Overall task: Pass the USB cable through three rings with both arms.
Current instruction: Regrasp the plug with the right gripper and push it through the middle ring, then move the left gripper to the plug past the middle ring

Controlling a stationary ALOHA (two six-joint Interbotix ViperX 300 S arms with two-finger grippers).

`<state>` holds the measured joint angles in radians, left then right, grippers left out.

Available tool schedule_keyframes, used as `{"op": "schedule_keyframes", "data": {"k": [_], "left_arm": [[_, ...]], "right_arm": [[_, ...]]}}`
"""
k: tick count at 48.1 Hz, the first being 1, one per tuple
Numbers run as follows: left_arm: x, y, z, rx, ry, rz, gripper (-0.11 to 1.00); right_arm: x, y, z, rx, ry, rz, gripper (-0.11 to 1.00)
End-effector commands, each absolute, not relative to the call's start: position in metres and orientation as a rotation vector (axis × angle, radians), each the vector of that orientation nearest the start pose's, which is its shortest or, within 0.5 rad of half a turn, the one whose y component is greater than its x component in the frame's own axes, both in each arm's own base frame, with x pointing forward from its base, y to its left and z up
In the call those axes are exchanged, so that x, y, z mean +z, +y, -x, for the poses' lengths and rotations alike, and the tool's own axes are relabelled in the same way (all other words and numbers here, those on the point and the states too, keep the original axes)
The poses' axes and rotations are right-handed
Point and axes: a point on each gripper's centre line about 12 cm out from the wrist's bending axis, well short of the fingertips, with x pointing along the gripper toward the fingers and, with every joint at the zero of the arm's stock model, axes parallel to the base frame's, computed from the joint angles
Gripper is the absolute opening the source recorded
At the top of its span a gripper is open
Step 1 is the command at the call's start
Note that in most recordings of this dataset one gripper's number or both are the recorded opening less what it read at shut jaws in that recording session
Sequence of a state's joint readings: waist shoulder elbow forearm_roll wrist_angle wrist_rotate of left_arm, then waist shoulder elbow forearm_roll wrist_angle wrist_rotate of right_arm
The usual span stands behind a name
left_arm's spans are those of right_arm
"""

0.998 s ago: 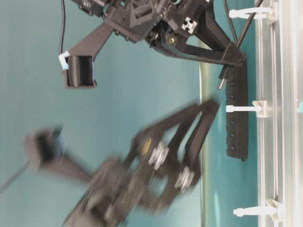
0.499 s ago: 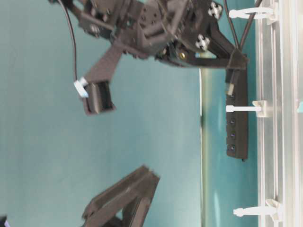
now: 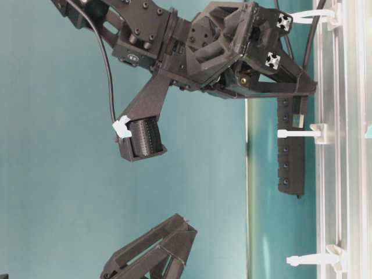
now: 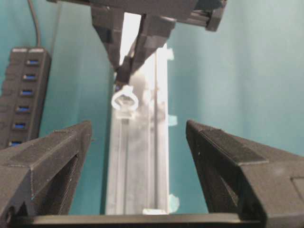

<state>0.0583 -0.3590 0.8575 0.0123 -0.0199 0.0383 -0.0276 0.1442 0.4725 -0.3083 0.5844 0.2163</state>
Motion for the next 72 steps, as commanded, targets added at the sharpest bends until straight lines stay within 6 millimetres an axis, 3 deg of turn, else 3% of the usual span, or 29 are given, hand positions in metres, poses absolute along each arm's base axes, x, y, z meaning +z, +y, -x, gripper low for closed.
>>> {"op": "schedule_keyframes", "data": {"k": [1,39,72], "left_arm": [[0.24,0.021,-0.319,0.052,0.451,-0.035,0.88],[0.238,0.024,-0.318,0.062,0.456,-0.031,0.88],[0.218,0.027,-0.314,0.07,0.506,-0.025,0.88]], "right_arm": [[0.14,-0.03,-0.396,-0.138,1.148,0.132,-0.05],[0.14,-0.025,-0.407,-0.107,1.066,0.128,-0.05],[0.138,-0.023,-0.412,-0.091,1.022,0.126,-0.06]]}}
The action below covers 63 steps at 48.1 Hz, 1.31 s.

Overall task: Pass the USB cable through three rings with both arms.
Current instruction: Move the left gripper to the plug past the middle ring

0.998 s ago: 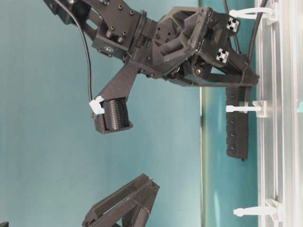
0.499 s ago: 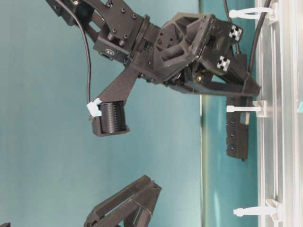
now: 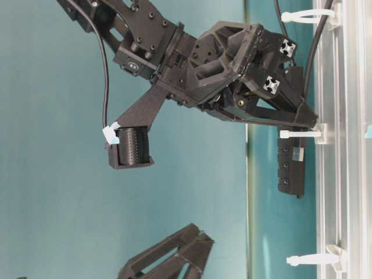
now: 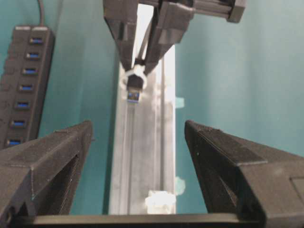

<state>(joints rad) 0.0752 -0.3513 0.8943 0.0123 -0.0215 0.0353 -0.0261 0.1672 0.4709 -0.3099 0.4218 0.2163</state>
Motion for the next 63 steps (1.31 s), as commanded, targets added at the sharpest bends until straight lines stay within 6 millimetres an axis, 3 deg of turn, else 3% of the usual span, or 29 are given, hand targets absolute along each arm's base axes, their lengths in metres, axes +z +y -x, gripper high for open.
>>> {"op": "schedule_keyframes", "data": {"k": [1,11,29,43,63], "left_arm": [[0.216,0.028,-0.315,0.073,0.511,-0.023,0.88],[0.203,0.032,-0.324,0.083,0.506,-0.021,0.88],[0.158,0.035,-0.348,0.084,0.557,-0.017,0.88],[0.162,0.037,-0.367,0.083,0.525,-0.019,0.88],[0.155,0.038,-0.374,0.083,0.538,-0.018,0.86]], "right_arm": [[0.137,-0.024,-0.411,-0.091,1.022,0.125,-0.06],[0.137,-0.023,-0.412,-0.084,0.984,0.109,-0.06],[0.135,-0.022,-0.408,-0.081,0.969,0.097,-0.07],[0.136,-0.023,-0.41,-0.088,0.946,0.072,-0.07],[0.138,-0.025,-0.411,-0.095,0.932,0.06,-0.07]]}}
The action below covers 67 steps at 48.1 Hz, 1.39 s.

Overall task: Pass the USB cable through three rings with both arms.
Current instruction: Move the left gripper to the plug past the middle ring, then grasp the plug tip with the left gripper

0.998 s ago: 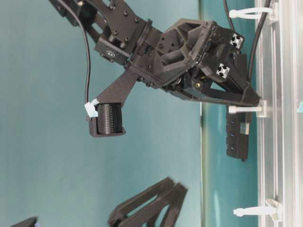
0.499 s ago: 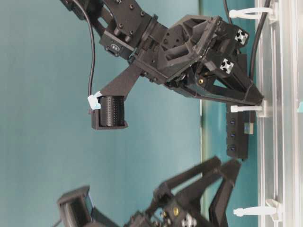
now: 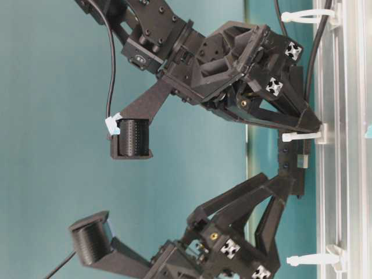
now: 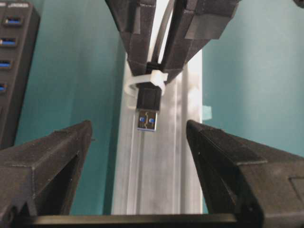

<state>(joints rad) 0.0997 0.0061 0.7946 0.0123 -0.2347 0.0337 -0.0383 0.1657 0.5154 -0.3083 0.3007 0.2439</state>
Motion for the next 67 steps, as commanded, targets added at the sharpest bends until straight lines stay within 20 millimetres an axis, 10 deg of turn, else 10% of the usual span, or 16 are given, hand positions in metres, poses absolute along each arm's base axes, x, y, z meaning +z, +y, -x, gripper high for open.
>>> {"op": "schedule_keyframes", "data": {"k": [1,39,57,67], "left_arm": [[0.154,0.038,-0.375,0.083,0.54,-0.018,0.85],[0.128,0.041,-0.401,0.082,0.58,-0.018,0.77],[0.125,0.04,-0.4,0.079,0.602,-0.02,0.25],[0.125,0.04,-0.401,0.078,0.602,-0.023,0.23]], "right_arm": [[0.138,-0.025,-0.41,-0.096,0.935,0.06,-0.07],[0.138,-0.025,-0.411,-0.097,0.933,0.052,-0.07],[0.138,-0.025,-0.411,-0.097,0.933,0.051,-0.07],[0.138,-0.023,-0.41,-0.093,0.936,0.055,-0.07]]}}
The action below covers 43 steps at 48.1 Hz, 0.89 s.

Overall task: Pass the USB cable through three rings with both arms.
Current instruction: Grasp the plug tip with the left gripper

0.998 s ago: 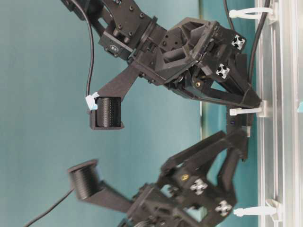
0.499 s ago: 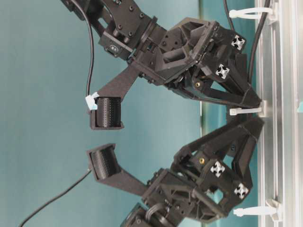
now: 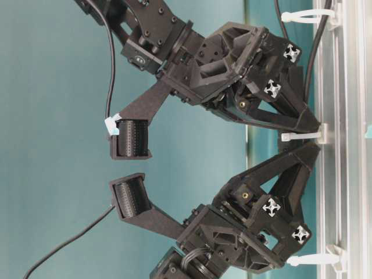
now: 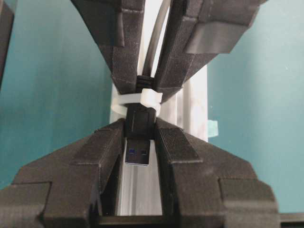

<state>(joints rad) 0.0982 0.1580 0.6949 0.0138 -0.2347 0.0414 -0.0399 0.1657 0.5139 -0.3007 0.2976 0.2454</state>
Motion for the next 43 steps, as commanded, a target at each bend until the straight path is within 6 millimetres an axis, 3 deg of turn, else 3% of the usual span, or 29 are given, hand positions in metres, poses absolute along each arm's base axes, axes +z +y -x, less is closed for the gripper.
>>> {"op": "schedule_keyframes", "data": {"k": [1,21,27,38,43], "left_arm": [[0.125,0.04,-0.401,0.078,0.602,-0.025,0.23],[0.125,0.04,-0.399,0.077,0.603,-0.028,0.23],[0.122,0.04,-0.396,0.076,0.619,-0.027,0.23],[0.118,0.039,-0.386,0.079,0.646,-0.017,0.23],[0.123,0.039,-0.383,0.079,0.638,-0.019,0.23]], "right_arm": [[0.138,-0.023,-0.41,-0.093,0.936,0.055,-0.07],[0.134,-0.019,-0.404,-0.088,0.961,0.058,-0.01],[0.134,-0.019,-0.402,-0.092,0.973,0.053,0.12],[0.14,-0.019,-0.401,-0.096,0.965,0.052,0.53],[0.144,-0.02,-0.4,-0.097,0.956,0.051,0.59]]}}
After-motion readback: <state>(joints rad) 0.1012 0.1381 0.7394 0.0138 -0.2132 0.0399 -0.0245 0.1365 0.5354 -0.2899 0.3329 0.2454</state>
